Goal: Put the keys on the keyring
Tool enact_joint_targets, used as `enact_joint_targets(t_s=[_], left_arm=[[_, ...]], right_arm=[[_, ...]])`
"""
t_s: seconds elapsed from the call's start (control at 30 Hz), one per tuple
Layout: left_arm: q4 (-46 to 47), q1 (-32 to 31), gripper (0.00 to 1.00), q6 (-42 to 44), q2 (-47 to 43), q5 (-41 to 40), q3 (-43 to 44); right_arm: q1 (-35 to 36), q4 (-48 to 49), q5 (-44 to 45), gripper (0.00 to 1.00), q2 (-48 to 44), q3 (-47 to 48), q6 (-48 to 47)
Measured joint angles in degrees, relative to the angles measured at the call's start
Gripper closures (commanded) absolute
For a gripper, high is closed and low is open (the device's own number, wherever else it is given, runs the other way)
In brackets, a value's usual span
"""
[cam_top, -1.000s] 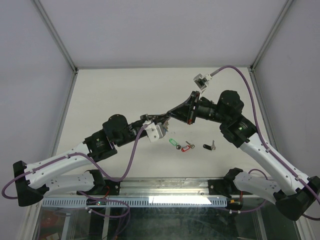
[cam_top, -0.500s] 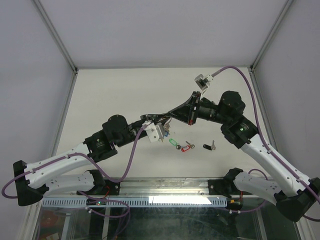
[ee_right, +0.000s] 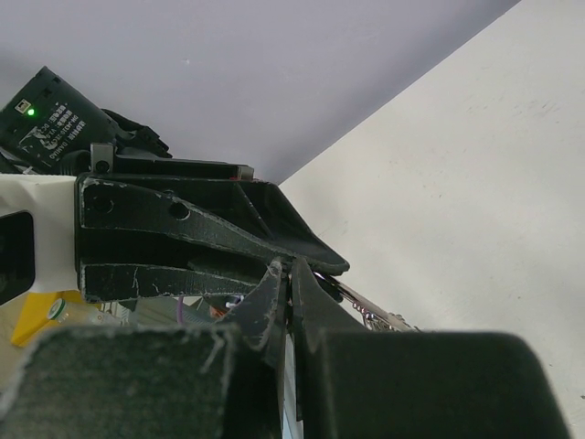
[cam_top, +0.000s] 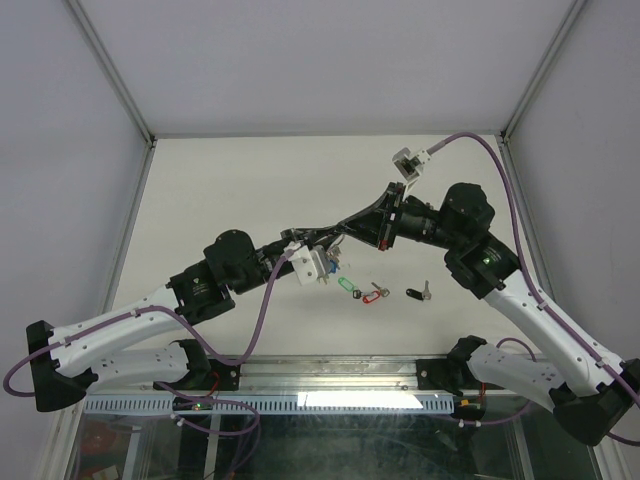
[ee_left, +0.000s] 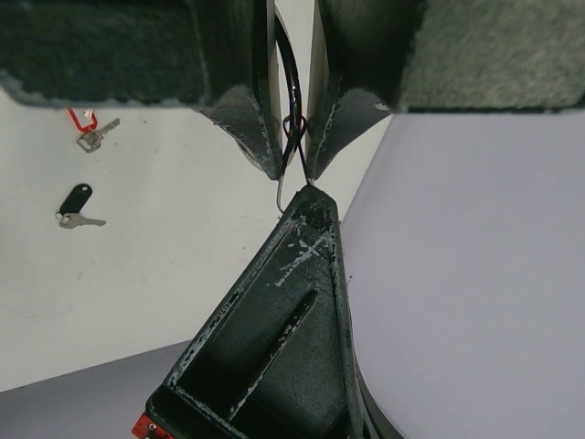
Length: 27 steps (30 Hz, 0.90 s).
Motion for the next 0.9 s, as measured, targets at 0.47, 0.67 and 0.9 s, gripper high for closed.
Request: enact_joint_targets(t_s=[0.47, 0.67, 0.9], left_arm=[[-0.9, -0.3, 1.0, 1.8, 0.0, -0.3, 0.0], [-3.0, -0.3, 1.0, 3.6, 0.0, -0.4, 0.1], [-7.3, -0.3, 1.0, 6.5, 1.3, -0.5, 1.8]], right_arm=[[0.1, 0.0, 2.5, 0.61, -1.2, 0.2, -0.3], [0.1, 0.0, 7.3, 0.59, -4.8, 0.2, -0.9], [0.1, -4.6, 15.5, 0.6, -6.0, 0.5, -2.7]])
